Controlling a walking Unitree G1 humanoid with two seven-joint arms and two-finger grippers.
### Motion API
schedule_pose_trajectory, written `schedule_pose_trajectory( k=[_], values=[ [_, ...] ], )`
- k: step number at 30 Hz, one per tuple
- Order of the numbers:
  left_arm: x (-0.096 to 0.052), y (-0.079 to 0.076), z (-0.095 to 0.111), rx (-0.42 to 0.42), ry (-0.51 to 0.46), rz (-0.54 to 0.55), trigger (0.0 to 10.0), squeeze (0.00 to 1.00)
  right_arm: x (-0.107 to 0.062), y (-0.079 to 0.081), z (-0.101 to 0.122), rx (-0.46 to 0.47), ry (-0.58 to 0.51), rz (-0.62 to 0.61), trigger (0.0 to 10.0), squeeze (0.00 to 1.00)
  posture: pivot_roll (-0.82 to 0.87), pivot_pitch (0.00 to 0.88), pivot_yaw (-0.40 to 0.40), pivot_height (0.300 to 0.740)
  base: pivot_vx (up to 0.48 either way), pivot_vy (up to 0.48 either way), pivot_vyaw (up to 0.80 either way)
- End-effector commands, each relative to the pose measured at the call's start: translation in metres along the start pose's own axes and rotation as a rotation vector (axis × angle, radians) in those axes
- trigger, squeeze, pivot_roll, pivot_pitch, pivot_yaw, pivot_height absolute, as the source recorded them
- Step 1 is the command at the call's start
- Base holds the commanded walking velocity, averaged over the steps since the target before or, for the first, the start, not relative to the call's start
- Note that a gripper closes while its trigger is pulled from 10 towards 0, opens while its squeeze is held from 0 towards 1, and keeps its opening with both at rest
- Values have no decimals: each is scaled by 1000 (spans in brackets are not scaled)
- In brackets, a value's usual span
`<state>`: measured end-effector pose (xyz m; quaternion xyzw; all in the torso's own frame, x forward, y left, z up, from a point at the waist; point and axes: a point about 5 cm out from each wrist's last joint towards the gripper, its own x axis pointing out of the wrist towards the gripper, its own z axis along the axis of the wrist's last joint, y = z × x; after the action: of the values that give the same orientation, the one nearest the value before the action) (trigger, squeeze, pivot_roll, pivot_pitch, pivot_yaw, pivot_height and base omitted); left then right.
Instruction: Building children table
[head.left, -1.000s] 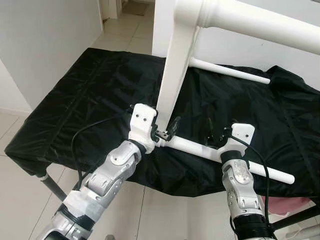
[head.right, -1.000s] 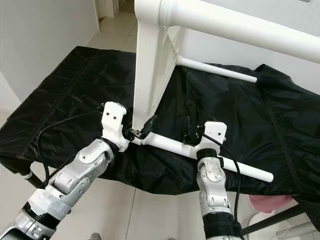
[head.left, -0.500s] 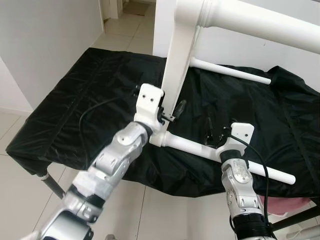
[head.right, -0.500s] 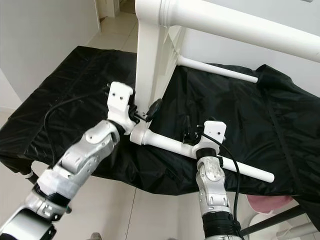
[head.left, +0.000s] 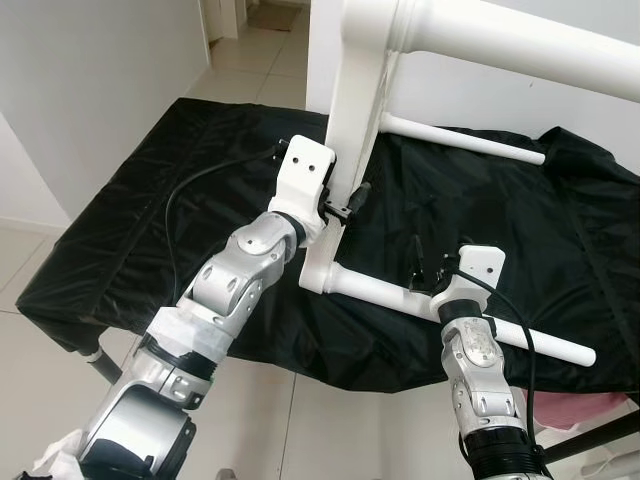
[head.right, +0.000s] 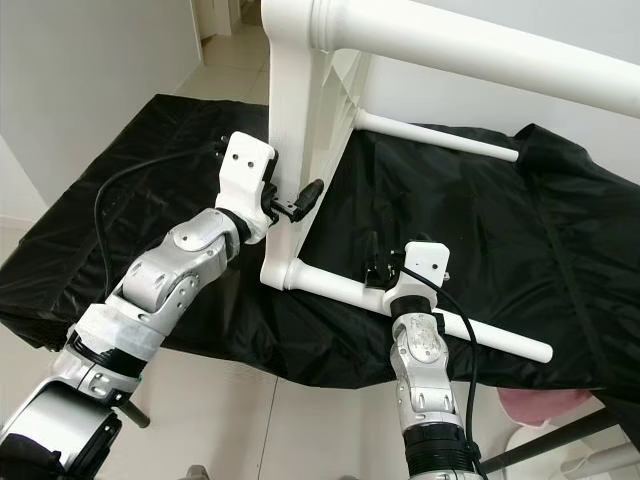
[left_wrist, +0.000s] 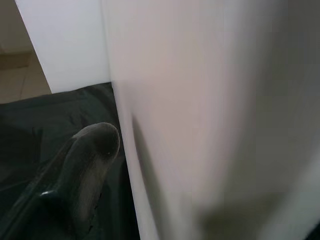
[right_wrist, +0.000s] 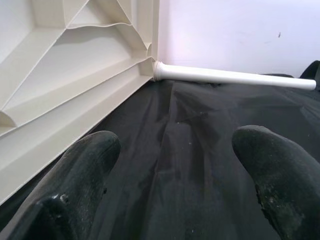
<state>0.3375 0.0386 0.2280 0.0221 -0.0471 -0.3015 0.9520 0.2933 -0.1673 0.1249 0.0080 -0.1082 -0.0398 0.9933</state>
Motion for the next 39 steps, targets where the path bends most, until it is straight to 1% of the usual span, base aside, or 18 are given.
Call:
schedule_pose_trajectory(
  k=[1, 6, 14, 17, 18, 20, 21, 28, 33, 39],
  values=[
    [4, 4, 5, -1, 13, 61, 10000, 0, -2, -2, 0, -5, -3, -15, 10000, 0, -16, 0, 6, 740, 0, 0, 0],
    [6, 7, 2, -17, 31, 97, 10000, 0, -2, -3, -1, -7, -4, -21, 10000, 0, -17, 0, 7, 740, 0, 0, 0],
    [9, 9, 8, -54, 16, 143, 10000, 0, -1, -2, 0, -9, -5, -22, 10000, 0, -15, 0, 1, 740, 0, 0, 0],
    [10, 12, 7, -67, 26, 173, 10000, 0, -1, -2, 0, -8, -5, -21, 10000, 0, -13, 0, 0, 740, 0, 0, 0],
    [10, 13, 6, -79, 31, 181, 4118, 0, -1, -2, 0, -8, -5, -21, 10000, 0, -13, 0, -1, 740, 0, 0, 0],
    [10, 14, 5, -88, 35, 185, 4118, 0, -1, -2, 0, -8, -5, -21, 10000, 0, -13, 0, -1, 740, 0, 0, 0],
    [10, 15, 5, -89, 36, 191, 0, 0, -1, -2, 0, -8, -5, -22, 10000, 0, -13, 0, -1, 740, 0, 0, 0],
    [9, 19, 6, -94, 34, 208, 0, 0, -1, -1, 0, -7, -4, -23, 10000, 0, -10, 0, 1, 740, 0, 0, 0],
    [5, 24, 6, -93, 31, 229, 0, 0, -1, -1, -1, -5, -3, -24, 10000, 0, -9, 0, 1, 740, 0, 0, 0],
    [-3, 33, 3, -87, 31, 258, 0, 0, -4, -1, -3, -8, 4, -19, 10000, 0, -5, 0, 0, 740, 0, 0, 0]
  ],
)
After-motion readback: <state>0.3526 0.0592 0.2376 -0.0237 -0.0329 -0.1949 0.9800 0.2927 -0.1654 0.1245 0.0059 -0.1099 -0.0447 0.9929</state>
